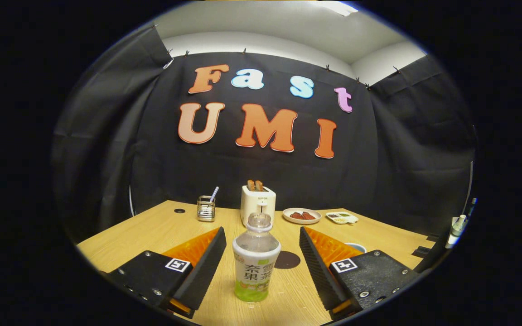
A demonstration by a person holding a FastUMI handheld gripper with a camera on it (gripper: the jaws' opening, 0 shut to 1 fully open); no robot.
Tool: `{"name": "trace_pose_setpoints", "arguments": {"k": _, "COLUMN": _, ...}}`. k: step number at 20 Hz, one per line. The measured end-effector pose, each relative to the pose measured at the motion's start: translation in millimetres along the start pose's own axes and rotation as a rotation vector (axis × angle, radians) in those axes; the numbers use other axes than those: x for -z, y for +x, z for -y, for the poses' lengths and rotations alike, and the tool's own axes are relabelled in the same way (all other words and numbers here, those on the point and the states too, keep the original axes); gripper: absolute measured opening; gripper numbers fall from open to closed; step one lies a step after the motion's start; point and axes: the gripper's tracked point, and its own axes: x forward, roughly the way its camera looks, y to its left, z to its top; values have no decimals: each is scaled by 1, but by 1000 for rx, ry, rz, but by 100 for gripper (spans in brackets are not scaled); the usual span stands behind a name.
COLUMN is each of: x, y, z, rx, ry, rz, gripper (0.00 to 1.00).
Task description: Take the bottle from table, then pour the juice into the cup, finally place the bottle on the coaster
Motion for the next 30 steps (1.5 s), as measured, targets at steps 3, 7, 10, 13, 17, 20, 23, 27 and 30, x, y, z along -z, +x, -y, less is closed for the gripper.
{"name": "trace_pose_setpoints", "arguments": {"k": 3, "x": 26, "y": 10, "z": -2, "rx": -9, "ry": 13, "rz": -59, "gripper": 96}}
{"name": "trace_pose_setpoints", "arguments": {"k": 7, "x": 55, "y": 26, "z": -12, "rx": -50, "ry": 71, "rz": -142, "gripper": 94}}
{"name": "trace_pose_setpoints", "arguments": {"k": 10, "x": 73, "y": 32, "z": -16, "rx": -64, "ry": 78, "rz": -197, "gripper": 92}}
{"name": "trace_pose_setpoints", "arguments": {"k": 13, "x": 91, "y": 36, "z": -18, "rx": -65, "ry": 54, "rz": -243, "gripper": 82}}
{"name": "trace_pose_setpoints", "arguments": {"k": 17, "x": 87, "y": 34, "z": -21, "rx": -78, "ry": 43, "rz": -239, "gripper": 63}}
{"name": "trace_pose_setpoints", "arguments": {"k": 20, "x": 76, "y": 33, "z": -24, "rx": -107, "ry": 119, "rz": -220, "gripper": 60}}
{"name": "trace_pose_setpoints", "arguments": {"k": 23, "x": 60, "y": 38, "z": -23, "rx": -133, "ry": 243, "rz": -200, "gripper": 59}}
{"name": "trace_pose_setpoints", "arguments": {"k": 27, "x": 49, "y": 46, "z": -26, "rx": -194, "ry": 441, "rz": -197, "gripper": 59}}
{"name": "trace_pose_setpoints", "arguments": {"k": 30, "x": 40, "y": 53, "z": -23, "rx": -225, "ry": 610, "rz": -191, "gripper": 59}}
